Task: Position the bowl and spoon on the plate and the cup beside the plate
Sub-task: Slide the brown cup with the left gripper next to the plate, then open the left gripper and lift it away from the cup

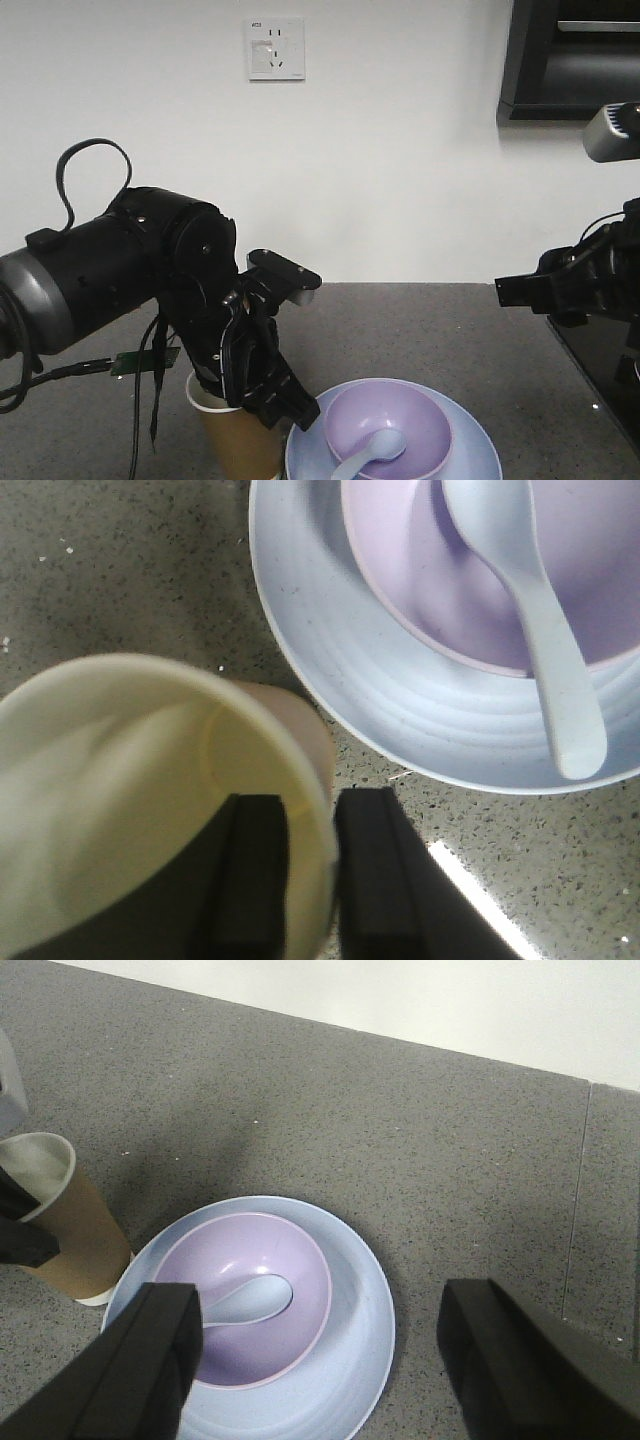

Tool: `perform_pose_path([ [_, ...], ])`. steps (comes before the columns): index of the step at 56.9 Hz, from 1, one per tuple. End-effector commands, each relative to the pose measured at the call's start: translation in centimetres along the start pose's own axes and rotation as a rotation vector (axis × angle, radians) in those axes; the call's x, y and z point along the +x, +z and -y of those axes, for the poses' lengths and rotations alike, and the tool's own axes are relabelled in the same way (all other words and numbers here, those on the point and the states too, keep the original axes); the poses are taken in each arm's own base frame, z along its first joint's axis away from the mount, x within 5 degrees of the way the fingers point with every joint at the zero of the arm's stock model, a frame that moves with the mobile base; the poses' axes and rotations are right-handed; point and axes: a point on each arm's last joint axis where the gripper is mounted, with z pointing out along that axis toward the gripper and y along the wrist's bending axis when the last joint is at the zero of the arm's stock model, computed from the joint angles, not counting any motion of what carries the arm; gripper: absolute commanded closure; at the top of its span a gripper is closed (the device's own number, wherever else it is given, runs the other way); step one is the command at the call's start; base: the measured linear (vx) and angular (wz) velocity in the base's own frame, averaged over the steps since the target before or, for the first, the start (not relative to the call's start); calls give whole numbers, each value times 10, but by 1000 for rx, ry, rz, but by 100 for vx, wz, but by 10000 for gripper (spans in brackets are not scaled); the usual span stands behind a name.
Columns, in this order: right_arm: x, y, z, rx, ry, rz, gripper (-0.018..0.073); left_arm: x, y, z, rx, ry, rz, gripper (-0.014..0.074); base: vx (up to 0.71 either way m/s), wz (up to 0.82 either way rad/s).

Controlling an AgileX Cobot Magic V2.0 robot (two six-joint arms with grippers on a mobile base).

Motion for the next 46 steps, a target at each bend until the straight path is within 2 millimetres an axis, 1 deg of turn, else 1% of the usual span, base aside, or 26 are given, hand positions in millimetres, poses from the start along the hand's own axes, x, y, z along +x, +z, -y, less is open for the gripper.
perform_pose_path([
  [1,-13,-17,-1,12,-16,121,17,-2,-30,4,-3,0,84,210,0,0],
  [5,-13,-17,-1,12,-16,121,17,-2,-30,4,-3,0,84,167,0,0],
  [11,-13,-17,-1,12,-16,121,17,-1,-32,4,-3,0,89,137,0,0],
  [20,-14,-17,-1,12,-16,123,17,-5,-41,4,-6,0,123,134,0,0],
  [33,-14,-17,-1,12,-16,123,17,-15,-66,5,-4,-24,218,134,0,0],
  [46,-14,-17,-1,12,-16,123,17,-18,-85,5,-5,-40,281,135,0,0],
])
